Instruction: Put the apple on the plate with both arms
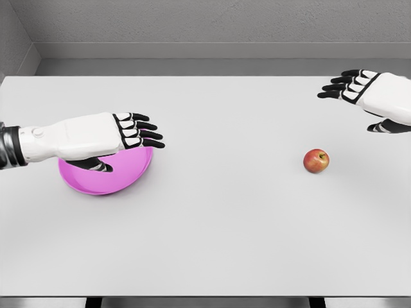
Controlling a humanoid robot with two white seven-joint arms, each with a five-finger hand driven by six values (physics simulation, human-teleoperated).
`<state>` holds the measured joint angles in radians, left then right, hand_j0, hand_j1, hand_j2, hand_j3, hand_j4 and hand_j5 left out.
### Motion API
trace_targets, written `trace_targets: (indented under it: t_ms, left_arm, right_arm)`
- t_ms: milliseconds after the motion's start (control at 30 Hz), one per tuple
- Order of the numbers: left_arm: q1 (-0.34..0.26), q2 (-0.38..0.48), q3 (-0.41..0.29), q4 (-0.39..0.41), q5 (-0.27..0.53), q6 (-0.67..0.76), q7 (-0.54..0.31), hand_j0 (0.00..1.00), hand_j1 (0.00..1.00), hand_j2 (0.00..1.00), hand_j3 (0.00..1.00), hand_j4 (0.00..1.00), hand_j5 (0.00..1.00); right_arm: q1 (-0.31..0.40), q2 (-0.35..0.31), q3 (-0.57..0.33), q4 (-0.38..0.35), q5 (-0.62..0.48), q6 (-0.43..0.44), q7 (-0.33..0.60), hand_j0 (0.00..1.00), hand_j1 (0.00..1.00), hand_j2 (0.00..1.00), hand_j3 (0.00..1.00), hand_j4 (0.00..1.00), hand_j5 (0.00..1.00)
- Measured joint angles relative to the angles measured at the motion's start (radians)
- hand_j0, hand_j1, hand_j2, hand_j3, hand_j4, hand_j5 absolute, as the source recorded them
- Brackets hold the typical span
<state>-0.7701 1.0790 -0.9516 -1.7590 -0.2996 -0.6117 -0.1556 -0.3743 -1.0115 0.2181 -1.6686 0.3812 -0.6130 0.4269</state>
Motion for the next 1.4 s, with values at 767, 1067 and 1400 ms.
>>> trace_targets:
  t_ms: [767,1067,1400]
  left_arm:
    - [0.002,-0.012,-0.008,-0.001,0.0,0.0,-0.007,1.0,1.0,1.0,1.0,1.0,1.0]
    - [0.0,-0.016,-0.008,0.001,-0.001,0.0,-0.007,1.0,1.0,1.0,1.0,1.0,1.0]
    - [-0.002,-0.017,-0.008,0.005,-0.003,0.0,-0.009,1.0,1.0,1.0,1.0,1.0,1.0]
  right_arm:
    - [-0.107,-0.15,0.368,0.076,-0.349,-0.001,0.165,1.0,1.0,1.0,1.0,1.0,1.0]
    - [-0.161,-0.146,0.401,0.089,-0.43,0.0,0.183,1.0,1.0,1.0,1.0,1.0,1.0]
    - [-0.167,-0.076,0.407,0.102,-0.47,-0.001,0.184,1.0,1.0,1.0,1.0,1.0,1.0]
